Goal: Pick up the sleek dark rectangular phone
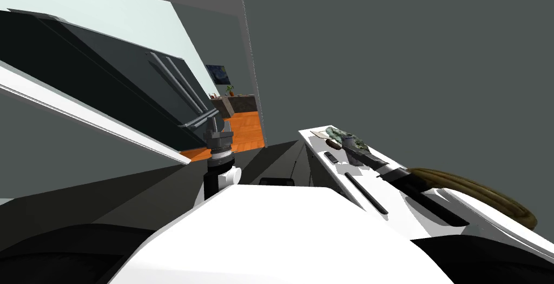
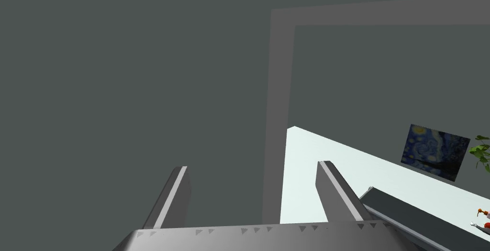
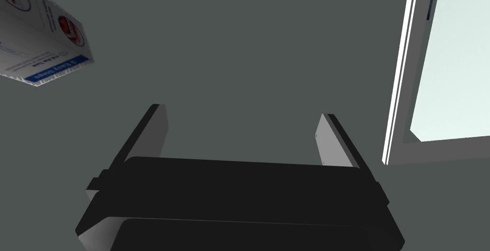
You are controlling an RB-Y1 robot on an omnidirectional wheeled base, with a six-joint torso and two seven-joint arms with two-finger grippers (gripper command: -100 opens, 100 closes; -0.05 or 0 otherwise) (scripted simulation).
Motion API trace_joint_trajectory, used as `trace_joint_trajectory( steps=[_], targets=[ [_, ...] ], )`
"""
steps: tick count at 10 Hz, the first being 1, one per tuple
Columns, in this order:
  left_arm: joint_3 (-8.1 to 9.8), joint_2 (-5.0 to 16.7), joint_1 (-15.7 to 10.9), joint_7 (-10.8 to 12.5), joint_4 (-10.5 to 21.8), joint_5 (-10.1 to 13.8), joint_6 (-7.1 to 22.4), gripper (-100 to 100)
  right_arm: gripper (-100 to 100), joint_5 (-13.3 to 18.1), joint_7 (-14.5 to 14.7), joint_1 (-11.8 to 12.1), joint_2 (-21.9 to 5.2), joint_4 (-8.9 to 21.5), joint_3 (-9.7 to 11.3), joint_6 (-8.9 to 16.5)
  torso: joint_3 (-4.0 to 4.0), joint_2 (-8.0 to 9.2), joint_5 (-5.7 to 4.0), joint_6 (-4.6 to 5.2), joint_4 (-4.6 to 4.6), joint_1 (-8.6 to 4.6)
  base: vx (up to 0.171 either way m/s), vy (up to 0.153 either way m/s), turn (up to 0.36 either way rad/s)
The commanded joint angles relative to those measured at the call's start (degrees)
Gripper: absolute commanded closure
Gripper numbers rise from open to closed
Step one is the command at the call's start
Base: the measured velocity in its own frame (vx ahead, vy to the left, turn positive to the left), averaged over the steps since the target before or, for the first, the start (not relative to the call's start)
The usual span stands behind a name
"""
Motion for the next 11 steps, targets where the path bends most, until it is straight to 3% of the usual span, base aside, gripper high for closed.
trace_joint_trajectory(
  steps=[1,2,3,5,7,9,10,11],
  targets=[
    [0.00,0.0,0.0,0.0,0.0,0.0,0.0,0,-100,2.3,-0.4,0.1,-2.8,2.9,0.7,-1.0,0.00,0.00,0.00,0.00,0.00,0.00,0.085,0.065,0.087],
    [0.00,0.0,0.0,0.0,0.0,0.0,0.0,0,-100,2.3,-0.4,0.1,-2.8,3.8,0.7,-1.0,-0.02,-0.04,0.02,-0.03,-0.01,0.06,0.067,0.047,0.033],
    [0.00,0.0,0.0,0.0,0.0,0.0,0.0,0,-100,4.3,-0.7,0.4,-5.0,6.0,1.5,-1.8,0.00,0.01,0.00,0.00,0.00,0.01,0.097,0.055,0.073],
    [0.00,0.0,0.0,0.0,0.0,0.0,0.0,0,-100,4.3,-0.7,0.4,-5.0,6.5,1.5,-1.8,0.00,0.00,0.00,0.00,0.00,0.00,0.045,0.028,0.014],
    [0.00,0.0,0.0,0.0,0.0,0.0,0.0,0,-100,8.2,-1.0,1.1,-9.2,10.6,3.8,-3.5,0.06,0.11,-0.01,-0.02,0.03,-0.03,0.095,0.063,0.100],
    [0.00,0.0,0.0,0.0,0.0,0.0,0.0,0,-100,8.3,-1.0,1.1,-9.2,12.0,3.8,-3.5,-0.09,-0.15,0.02,-0.01,-0.04,0.08,0.078,0.043,0.016],
    [0.00,0.0,0.0,0.0,0.0,0.0,0.0,0,-100,10.3,-1.1,1.5,-11.2,14.0,5.3,-4.4,0.03,0.07,-0.01,0.01,0.01,-0.04,0.042,0.041,0.083],
    [0.00,0.0,0.0,0.0,0.0,0.0,0.0,0,-100,10.3,-1.1,1.5,-11.2,14.7,5.3,-4.4,0.06,0.11,-0.01,-0.02,0.02,-0.01,0.049,0.034,0.040]
  ],
)
